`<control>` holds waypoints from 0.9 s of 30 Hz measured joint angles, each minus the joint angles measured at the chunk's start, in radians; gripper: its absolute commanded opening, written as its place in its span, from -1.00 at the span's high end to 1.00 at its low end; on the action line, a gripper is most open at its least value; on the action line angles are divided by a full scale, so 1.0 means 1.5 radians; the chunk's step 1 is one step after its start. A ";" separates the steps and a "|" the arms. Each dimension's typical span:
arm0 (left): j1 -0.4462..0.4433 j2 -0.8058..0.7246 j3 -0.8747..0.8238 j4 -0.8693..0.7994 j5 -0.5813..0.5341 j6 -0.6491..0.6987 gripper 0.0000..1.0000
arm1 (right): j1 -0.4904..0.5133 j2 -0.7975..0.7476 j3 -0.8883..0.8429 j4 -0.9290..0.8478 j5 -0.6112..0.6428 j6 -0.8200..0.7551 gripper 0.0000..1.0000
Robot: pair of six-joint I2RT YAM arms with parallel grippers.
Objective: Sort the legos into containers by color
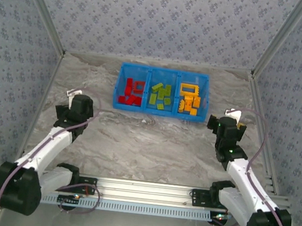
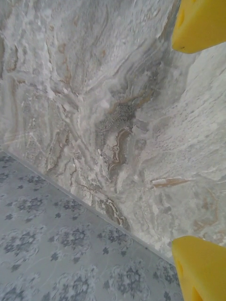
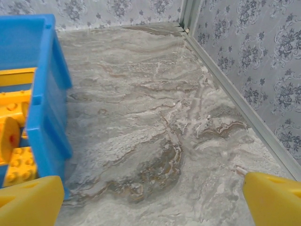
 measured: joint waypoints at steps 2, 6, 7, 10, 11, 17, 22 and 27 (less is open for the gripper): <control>0.022 0.034 -0.017 0.069 0.033 0.026 -0.99 | -0.018 0.024 -0.022 0.047 -0.008 -0.010 -1.00; 0.044 0.123 -0.056 0.222 0.090 0.071 -0.99 | -0.063 0.090 -0.066 0.147 -0.041 -0.021 -1.00; 0.049 0.148 -0.064 0.256 0.105 0.080 -0.99 | -0.076 0.108 -0.076 0.174 -0.054 -0.022 -1.00; 0.067 0.208 -0.073 0.330 0.150 0.099 -0.99 | -0.103 0.157 -0.096 0.244 -0.089 -0.031 -1.00; 0.071 0.221 -0.073 0.348 0.161 0.104 -0.99 | -0.109 0.170 -0.099 0.263 -0.101 -0.036 -1.00; 0.090 0.295 -0.067 0.458 0.214 0.107 -0.99 | -0.144 0.234 -0.102 0.373 -0.170 -0.059 -1.00; 0.097 0.304 -0.104 0.574 0.237 0.107 -0.99 | -0.157 0.284 -0.102 0.444 -0.214 -0.061 -1.00; 0.097 0.317 -0.150 0.626 0.244 0.108 -0.99 | -0.157 0.388 -0.114 0.581 -0.253 -0.066 -1.00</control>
